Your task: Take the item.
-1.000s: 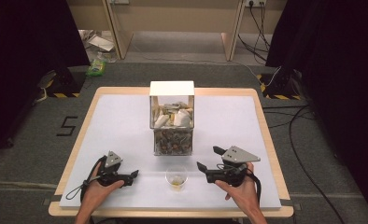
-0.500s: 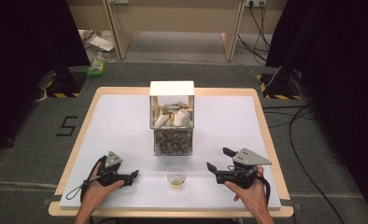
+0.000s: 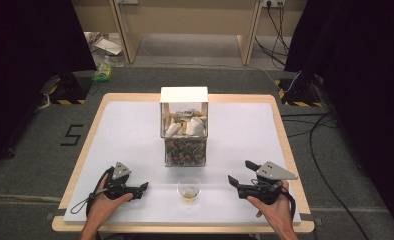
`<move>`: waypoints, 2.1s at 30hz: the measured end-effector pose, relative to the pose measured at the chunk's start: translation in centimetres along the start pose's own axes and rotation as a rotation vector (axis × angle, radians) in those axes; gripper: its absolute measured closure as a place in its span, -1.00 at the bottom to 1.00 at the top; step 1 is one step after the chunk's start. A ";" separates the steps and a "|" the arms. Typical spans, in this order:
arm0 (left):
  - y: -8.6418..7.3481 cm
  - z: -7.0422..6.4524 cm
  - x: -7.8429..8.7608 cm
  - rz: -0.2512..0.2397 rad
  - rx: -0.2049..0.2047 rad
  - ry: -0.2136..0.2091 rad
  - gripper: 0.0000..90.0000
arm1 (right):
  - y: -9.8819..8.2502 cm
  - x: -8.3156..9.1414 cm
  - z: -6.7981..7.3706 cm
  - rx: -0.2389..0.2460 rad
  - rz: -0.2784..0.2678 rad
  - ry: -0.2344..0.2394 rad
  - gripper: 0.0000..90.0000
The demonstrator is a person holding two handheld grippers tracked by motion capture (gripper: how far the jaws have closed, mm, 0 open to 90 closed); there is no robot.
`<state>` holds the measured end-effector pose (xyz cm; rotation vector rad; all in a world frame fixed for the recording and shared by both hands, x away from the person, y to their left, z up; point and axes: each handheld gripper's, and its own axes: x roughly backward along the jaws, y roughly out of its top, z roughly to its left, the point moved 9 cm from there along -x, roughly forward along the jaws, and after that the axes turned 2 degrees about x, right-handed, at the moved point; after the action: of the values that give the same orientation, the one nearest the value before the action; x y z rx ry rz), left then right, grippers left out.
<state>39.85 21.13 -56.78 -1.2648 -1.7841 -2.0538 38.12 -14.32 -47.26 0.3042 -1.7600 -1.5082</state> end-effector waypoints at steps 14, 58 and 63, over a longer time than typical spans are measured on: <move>0.0 0.0 0.0 0.000 -0.001 0.001 -0.77 | -0.9 0.3 -0.5 -0.010 0.017 -0.006 -0.58; 0.0 0.0 0.0 0.000 -0.001 0.004 -0.77 | -3.9 1.9 -1.4 -0.023 0.074 -0.023 -0.65; 0.0 0.0 0.0 0.001 -0.001 0.004 -0.77 | -4.2 2.3 -1.5 -0.026 0.079 -0.025 -0.65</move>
<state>39.85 21.14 -56.79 -1.2610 -1.7809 -2.0557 36.36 -17.95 -50.19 0.2012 -1.7504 -1.4829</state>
